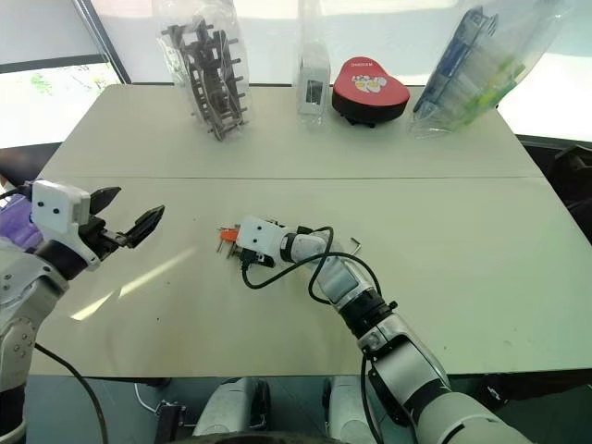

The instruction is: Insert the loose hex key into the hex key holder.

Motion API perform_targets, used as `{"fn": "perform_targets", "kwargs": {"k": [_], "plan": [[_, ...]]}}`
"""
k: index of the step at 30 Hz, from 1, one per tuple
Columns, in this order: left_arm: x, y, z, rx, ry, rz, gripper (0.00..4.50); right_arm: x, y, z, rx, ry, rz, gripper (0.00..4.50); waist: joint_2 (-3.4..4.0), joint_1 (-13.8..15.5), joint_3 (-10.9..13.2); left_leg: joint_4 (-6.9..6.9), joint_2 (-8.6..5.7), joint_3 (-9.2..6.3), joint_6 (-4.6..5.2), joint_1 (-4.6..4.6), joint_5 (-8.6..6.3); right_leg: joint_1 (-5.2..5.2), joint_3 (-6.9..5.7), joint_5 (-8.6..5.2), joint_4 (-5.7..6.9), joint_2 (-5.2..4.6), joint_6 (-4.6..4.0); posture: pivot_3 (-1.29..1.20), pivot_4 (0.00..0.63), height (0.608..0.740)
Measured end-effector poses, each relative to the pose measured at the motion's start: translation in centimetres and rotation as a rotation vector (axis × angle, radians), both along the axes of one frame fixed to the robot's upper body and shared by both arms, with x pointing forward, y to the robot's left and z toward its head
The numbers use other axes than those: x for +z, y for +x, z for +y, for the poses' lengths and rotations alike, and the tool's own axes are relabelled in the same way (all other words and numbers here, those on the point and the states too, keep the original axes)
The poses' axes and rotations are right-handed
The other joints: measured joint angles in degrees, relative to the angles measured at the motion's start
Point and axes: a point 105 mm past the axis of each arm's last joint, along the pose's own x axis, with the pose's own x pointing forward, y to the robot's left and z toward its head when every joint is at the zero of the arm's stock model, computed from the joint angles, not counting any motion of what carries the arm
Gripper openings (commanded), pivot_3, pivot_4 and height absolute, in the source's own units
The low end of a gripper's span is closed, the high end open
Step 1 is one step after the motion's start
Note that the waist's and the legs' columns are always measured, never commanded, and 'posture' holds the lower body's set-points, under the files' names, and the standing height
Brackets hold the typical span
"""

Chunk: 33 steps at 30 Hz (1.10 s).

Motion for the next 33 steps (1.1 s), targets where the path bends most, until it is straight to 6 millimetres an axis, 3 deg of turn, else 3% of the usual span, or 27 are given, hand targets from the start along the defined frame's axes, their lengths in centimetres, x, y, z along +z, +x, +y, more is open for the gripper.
{"fn": "perform_targets", "kwargs": {"k": [17,20,23,33], "plan": [[0.0,0.1,-0.1,0.004,-0.005,-0.005,4.46,-0.1,1.9,0.4,-0.036,0.03,0.184,3.02,0.0,0.02,0.0,0.0,0.0,0.0,0.0,0.04,0.0,0.01,0.0,-0.05,0.06,0.0,-0.1,0.0,0.15,0.74],[-0.1,0.2,-0.2,0.004,-0.004,-0.004,4.5,-0.2,1.9,0.3,-0.033,0.032,0.199,2.19,0.0,0.04,0.0,0.0,0.0,0.0,0.0,0.04,0.0,0.01,0.0,-0.04,0.06,-0.01,-0.09,0.0,0.15,0.74],[-0.1,0.2,-0.3,0.004,-0.011,-0.006,4.5,-0.3,1.8,0.2,-0.036,0.03,0.206,0.97,0.01,0.09,0.0,0.0,0.0,-0.01,0.0,0.04,0.0,0.01,0.0,-0.04,0.06,-0.01,-0.08,0.0,0.15,0.74],[0.0,0.7,-0.8,-0.011,-0.002,-0.011,4.5,-0.4,1.5,-0.3,-0.067,0.056,0.196,0.98,0.01,0.41,-0.01,0.0,-0.03,0.0,0.0,0.01,0.0,0.02,0.0,-0.06,0.04,-0.04,-0.12,0.0,0.15,0.74]]}}
